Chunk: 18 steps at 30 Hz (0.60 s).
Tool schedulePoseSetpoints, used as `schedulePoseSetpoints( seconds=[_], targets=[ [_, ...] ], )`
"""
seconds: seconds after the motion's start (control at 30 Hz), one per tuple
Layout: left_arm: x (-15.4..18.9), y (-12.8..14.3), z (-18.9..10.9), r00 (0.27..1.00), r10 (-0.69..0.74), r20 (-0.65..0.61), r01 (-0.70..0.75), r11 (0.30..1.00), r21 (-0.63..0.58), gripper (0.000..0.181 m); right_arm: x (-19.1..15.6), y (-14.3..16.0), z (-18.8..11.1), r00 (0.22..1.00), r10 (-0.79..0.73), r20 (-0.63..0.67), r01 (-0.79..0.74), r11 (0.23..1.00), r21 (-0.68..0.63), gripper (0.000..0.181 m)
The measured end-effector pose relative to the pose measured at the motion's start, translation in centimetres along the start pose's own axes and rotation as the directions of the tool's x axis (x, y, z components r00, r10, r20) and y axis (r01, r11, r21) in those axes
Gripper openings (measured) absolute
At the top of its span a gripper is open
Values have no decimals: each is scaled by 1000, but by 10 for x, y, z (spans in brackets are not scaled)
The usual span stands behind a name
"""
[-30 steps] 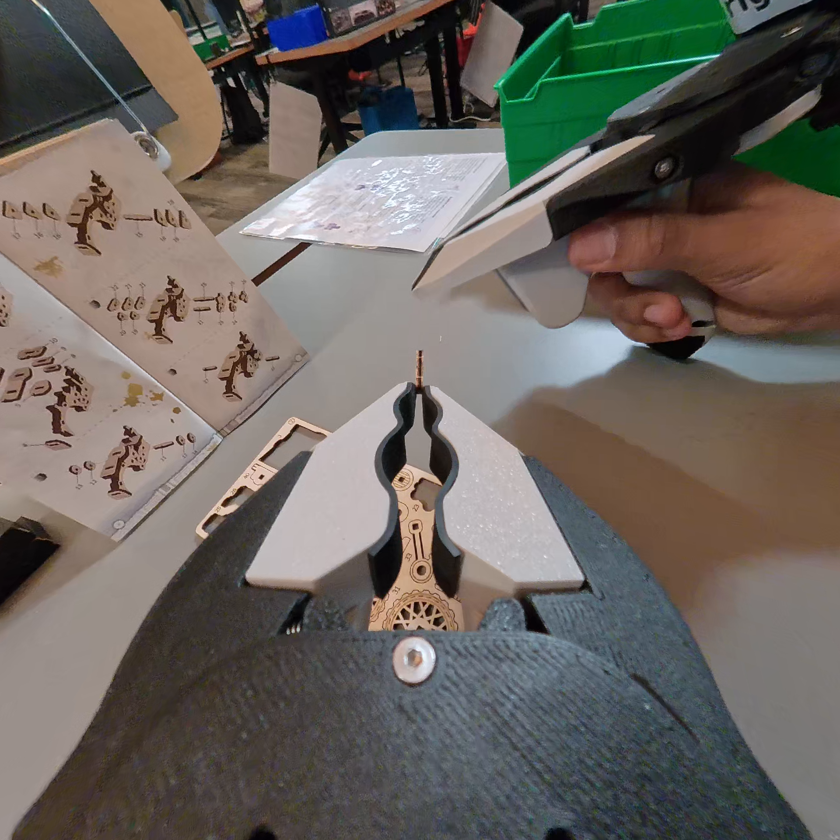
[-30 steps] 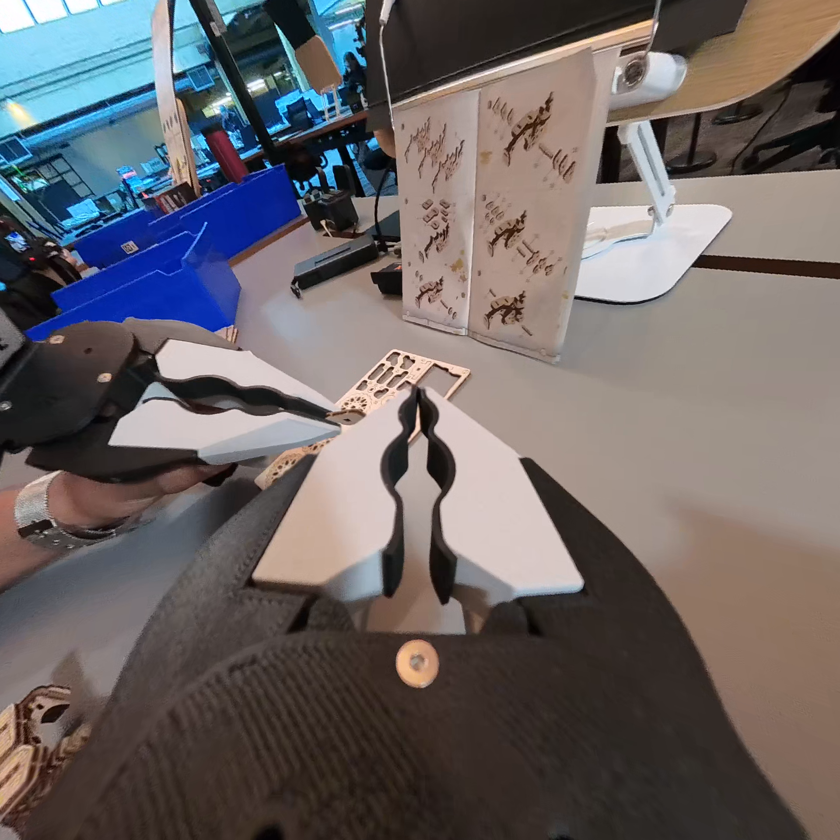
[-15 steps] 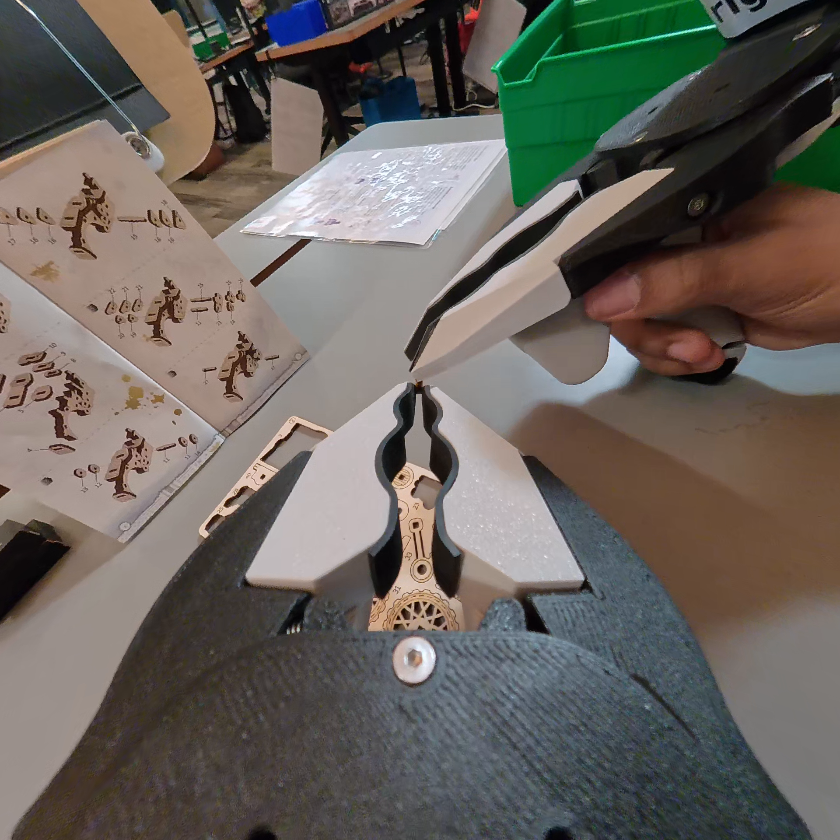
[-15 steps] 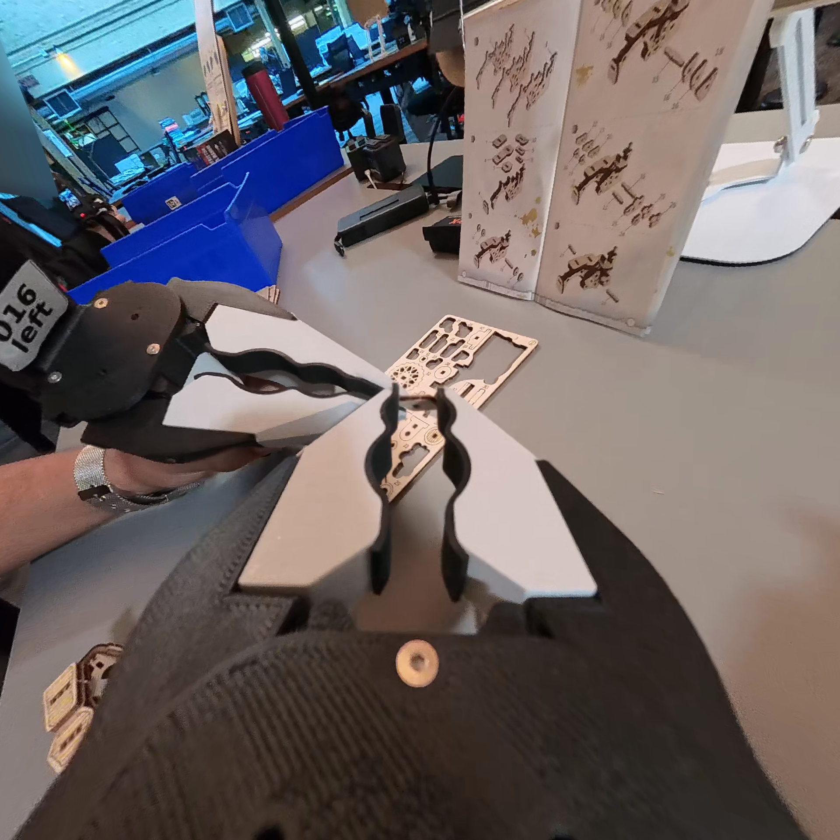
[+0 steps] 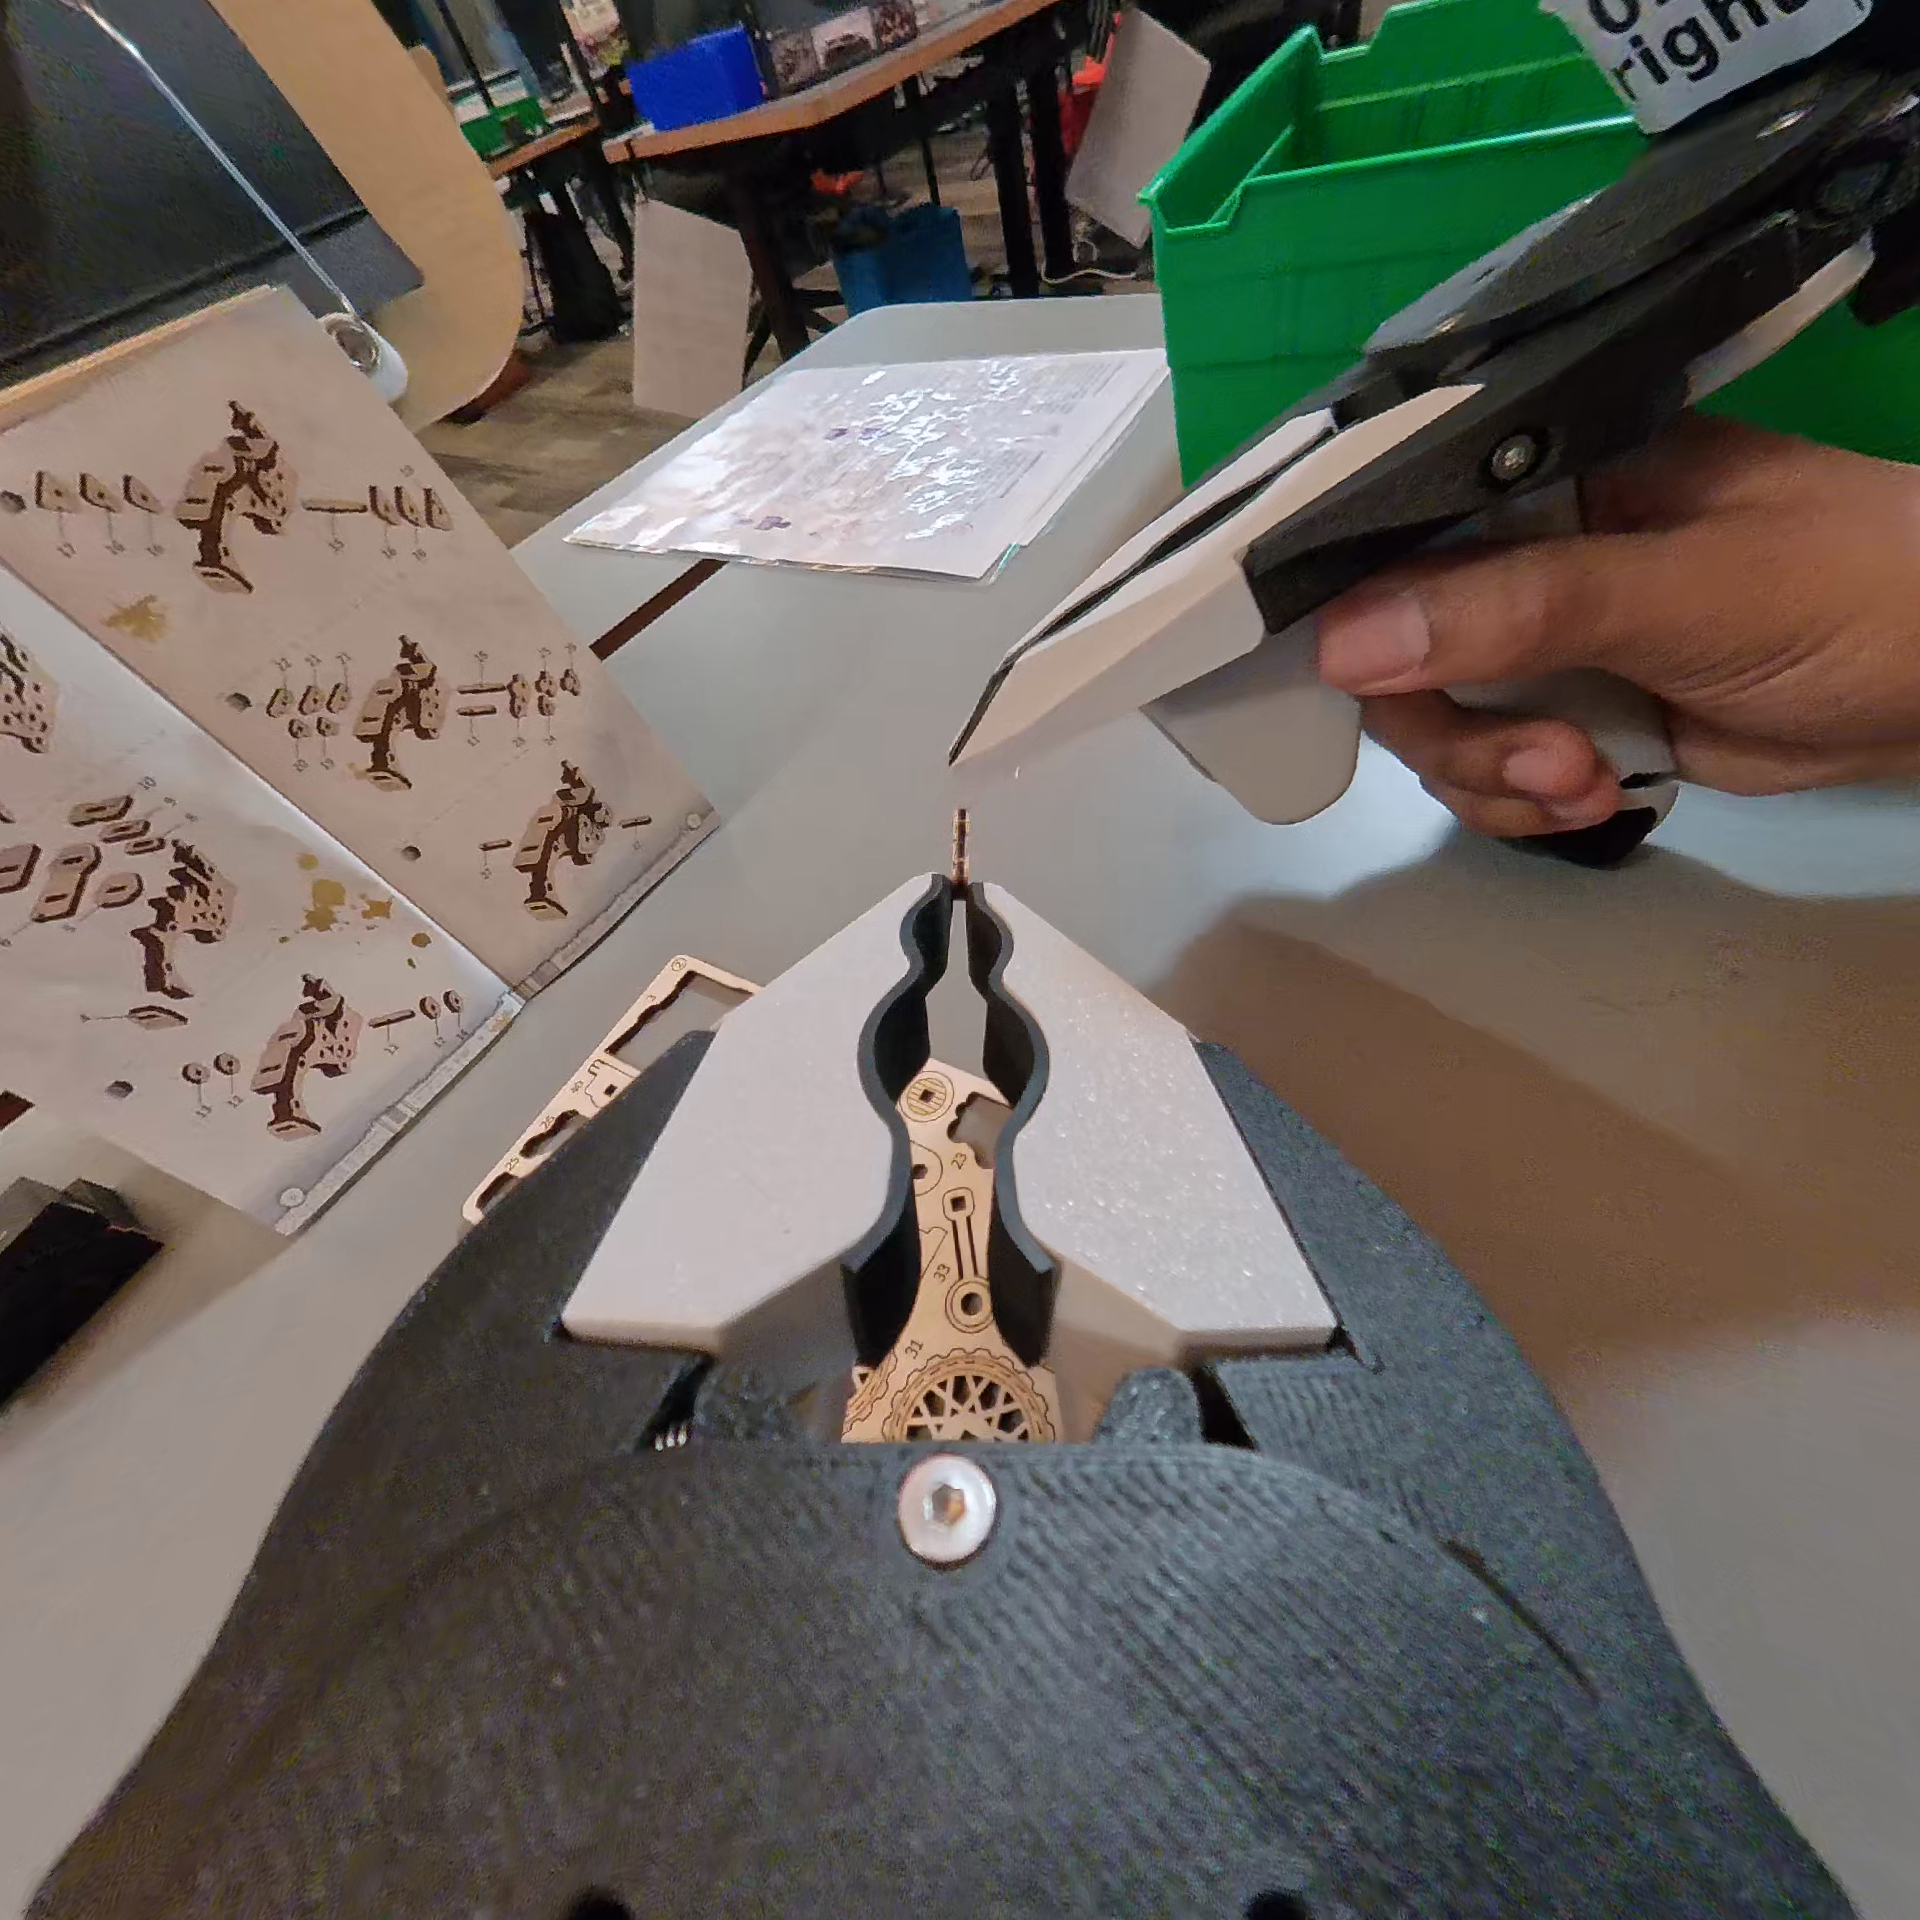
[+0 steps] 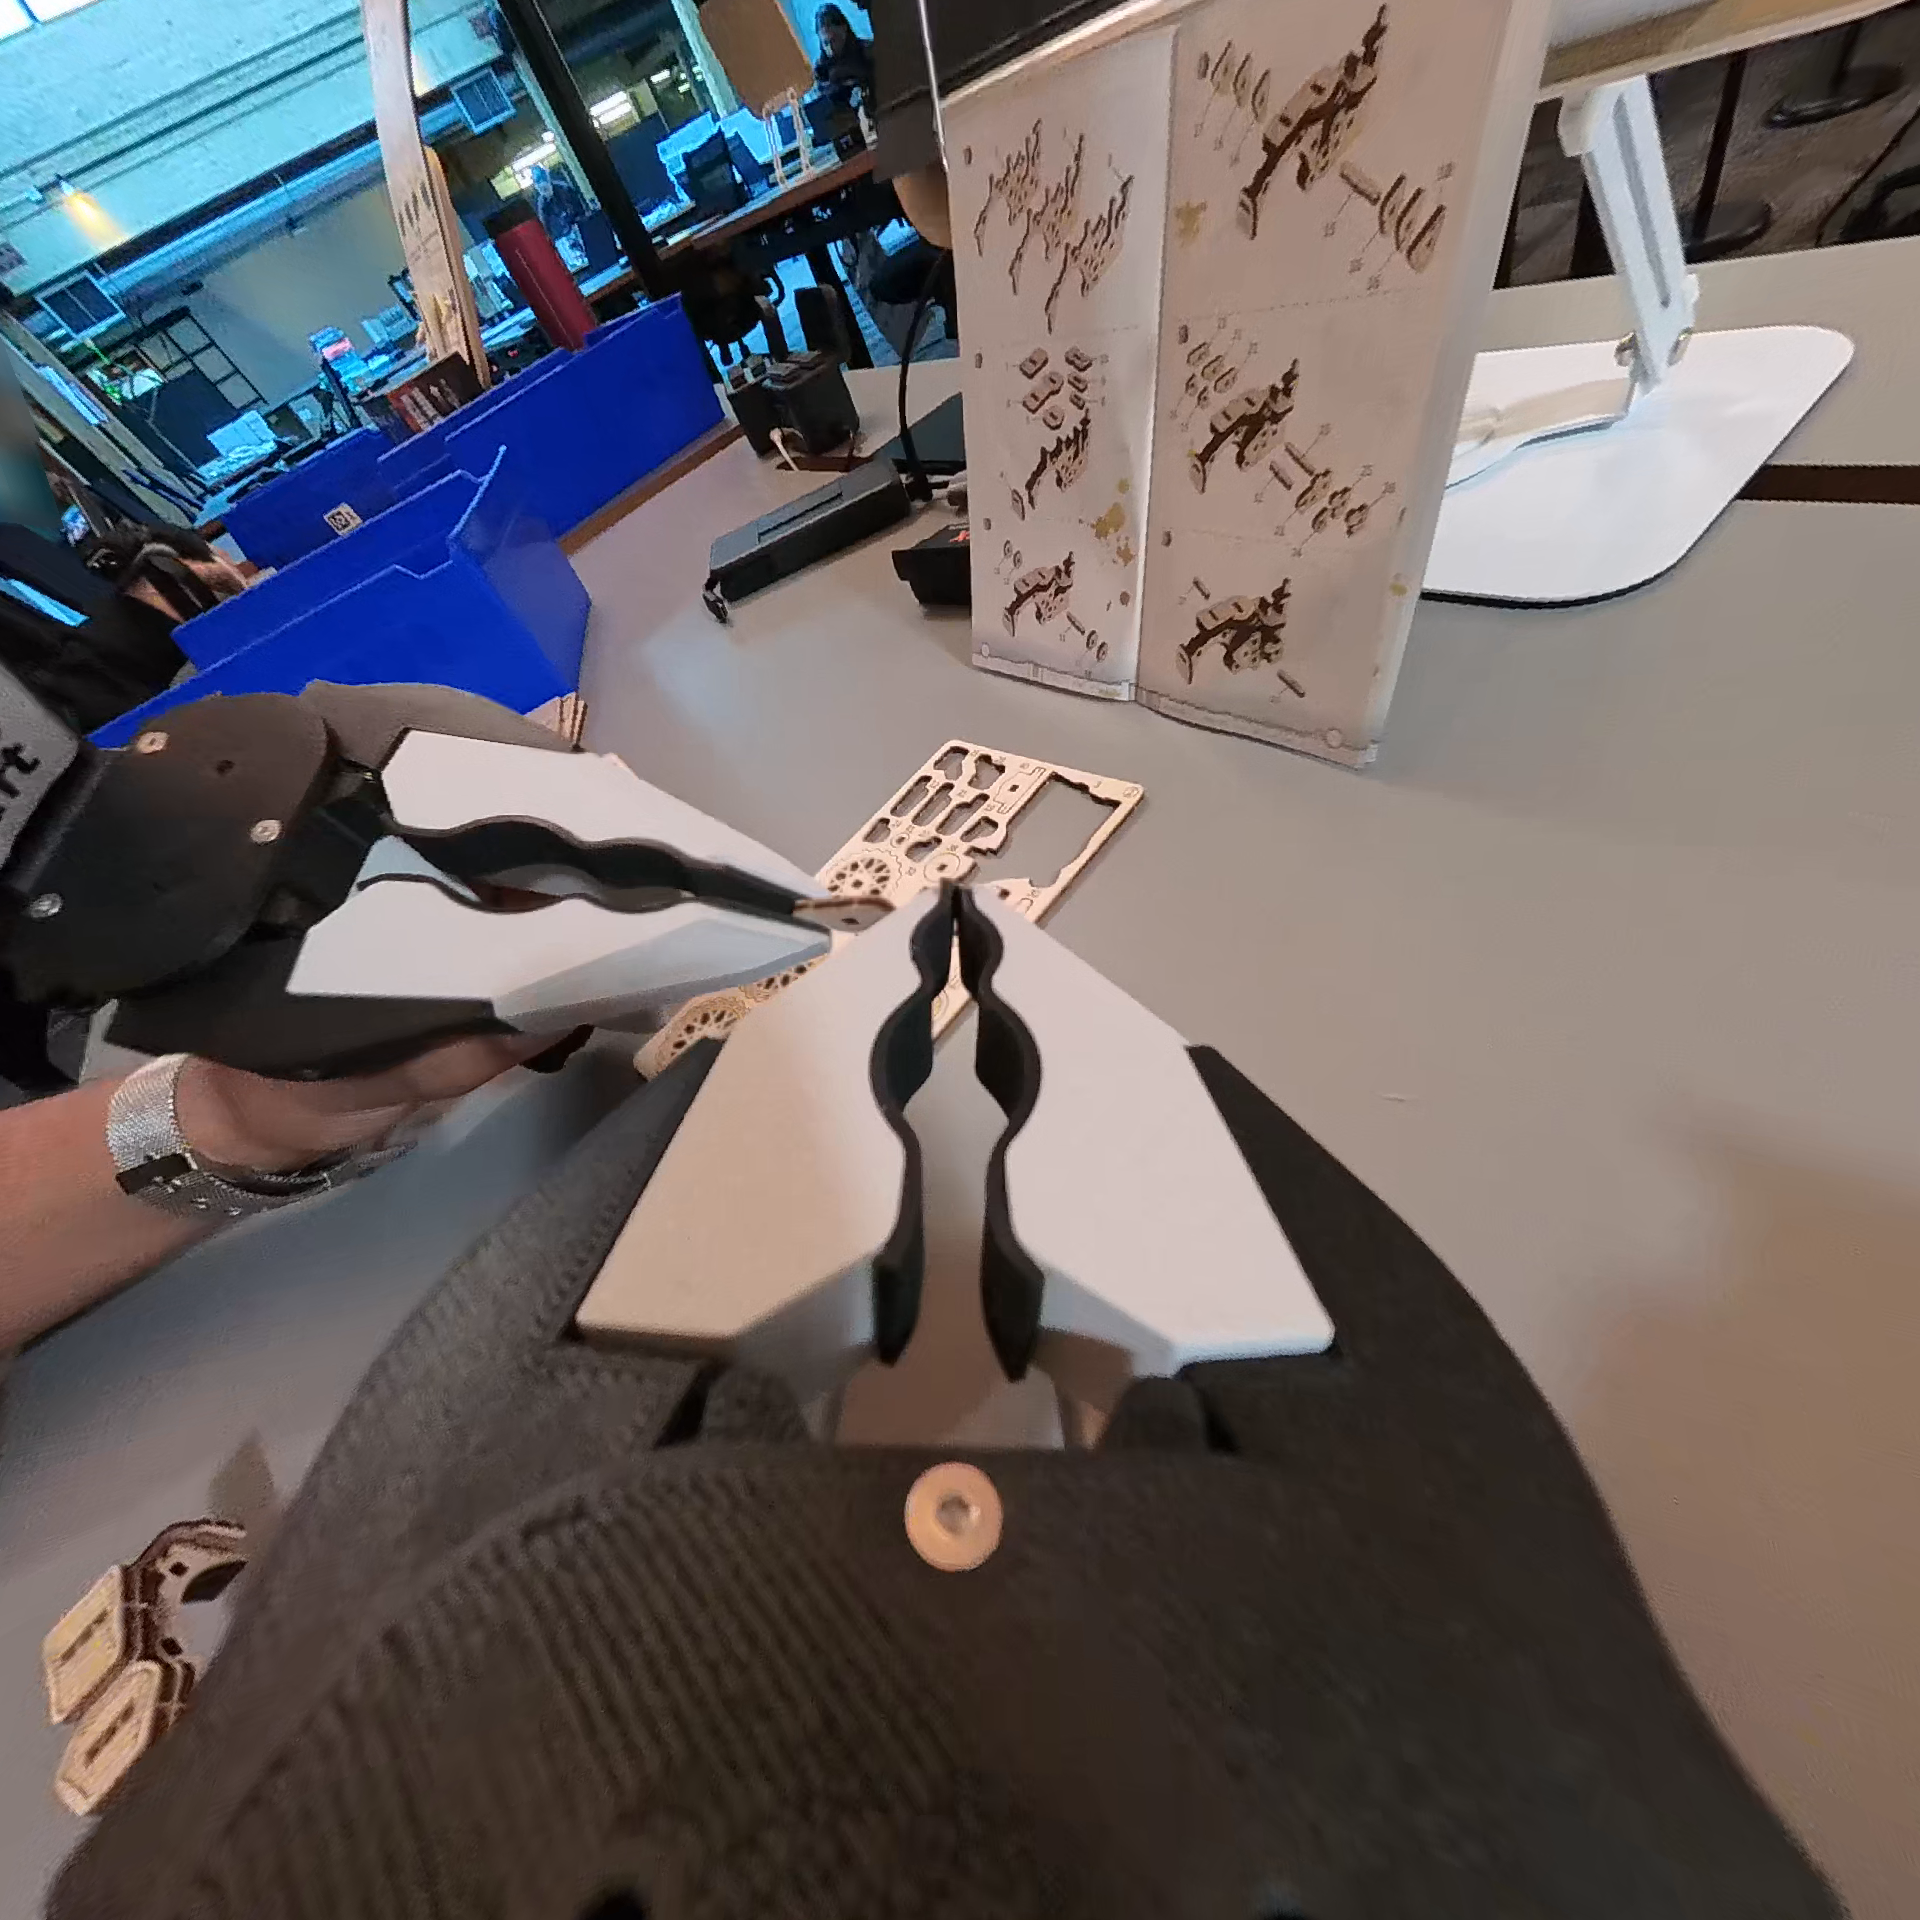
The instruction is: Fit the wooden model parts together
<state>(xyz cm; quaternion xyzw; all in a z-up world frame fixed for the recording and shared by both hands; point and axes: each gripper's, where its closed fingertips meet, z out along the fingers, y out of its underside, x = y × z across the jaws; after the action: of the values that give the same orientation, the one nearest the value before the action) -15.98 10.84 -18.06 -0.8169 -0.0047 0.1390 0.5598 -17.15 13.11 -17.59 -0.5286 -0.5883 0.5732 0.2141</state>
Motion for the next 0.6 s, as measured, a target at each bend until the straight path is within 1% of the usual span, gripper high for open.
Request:
schedulePoseSetpoints(
  seconds=[0.03,0.13,0.23,0.37,0.47,0.6],
  targets=[
    [-1,0,0,1000,-3,1,3,1000,2,0,-2,-1,-1,1000,-3,10,3,1000,9,0],
    [-1,-1,-1,1000,-5,1,5,1000,7,0,-10,-1,0,998,5,56,-5,1000,13,14],
    [0,-1,-1,1000,3,0,-3,1000,7,0,-16,2,2,996,19,85,-19,1000,-1,19],
    [1,-1,-1,1000,16,2,-16,1000,7,0,-18,3,3,995,38,97,-38,999,-7,18],
    [1,-1,0,1000,14,3,-14,1000,6,0,-19,4,3,992,65,109,-64,998,-12,11],
    [0,0,-1,1000,12,3,-12,1000,6,0,-18,3,3,991,71,109,-70,997,-13,8]
  ],
)
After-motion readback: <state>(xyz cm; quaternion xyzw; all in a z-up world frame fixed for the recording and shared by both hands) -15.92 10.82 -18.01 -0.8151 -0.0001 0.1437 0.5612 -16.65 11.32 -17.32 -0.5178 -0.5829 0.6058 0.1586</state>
